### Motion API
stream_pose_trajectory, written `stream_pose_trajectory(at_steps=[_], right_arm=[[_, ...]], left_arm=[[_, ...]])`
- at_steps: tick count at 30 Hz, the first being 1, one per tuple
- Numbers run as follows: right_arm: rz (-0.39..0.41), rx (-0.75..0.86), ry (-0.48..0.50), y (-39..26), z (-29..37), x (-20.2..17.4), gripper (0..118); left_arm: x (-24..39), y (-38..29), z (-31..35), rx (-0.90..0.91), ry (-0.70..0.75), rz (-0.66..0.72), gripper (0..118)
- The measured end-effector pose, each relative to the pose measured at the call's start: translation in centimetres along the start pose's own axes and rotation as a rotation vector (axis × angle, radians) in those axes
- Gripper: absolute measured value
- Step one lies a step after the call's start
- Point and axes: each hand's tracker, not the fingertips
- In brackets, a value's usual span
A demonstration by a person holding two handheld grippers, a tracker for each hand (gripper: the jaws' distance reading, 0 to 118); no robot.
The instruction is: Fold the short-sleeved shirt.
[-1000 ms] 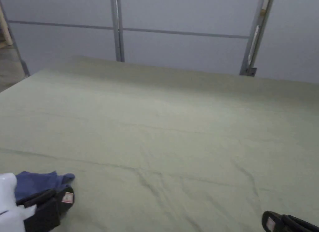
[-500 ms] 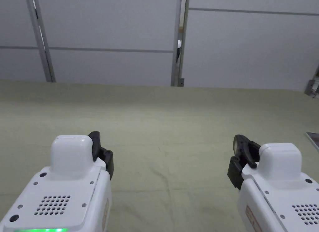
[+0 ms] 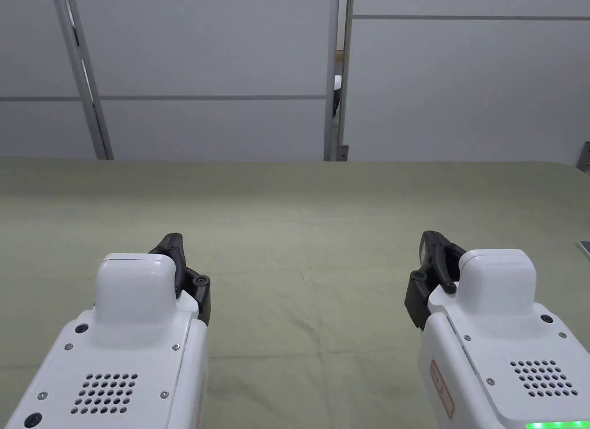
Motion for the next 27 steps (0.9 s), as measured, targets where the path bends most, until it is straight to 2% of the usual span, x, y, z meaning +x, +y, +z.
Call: stream_pose_trajectory(at_steps=[27], right_arm=[[0.02, 0.012, 0.018, 0.5, 0.1, -1.8, 2]], left_arm=[[-0.7, -0.4, 0.1, -0.005, -0.01, 0.032, 0]])
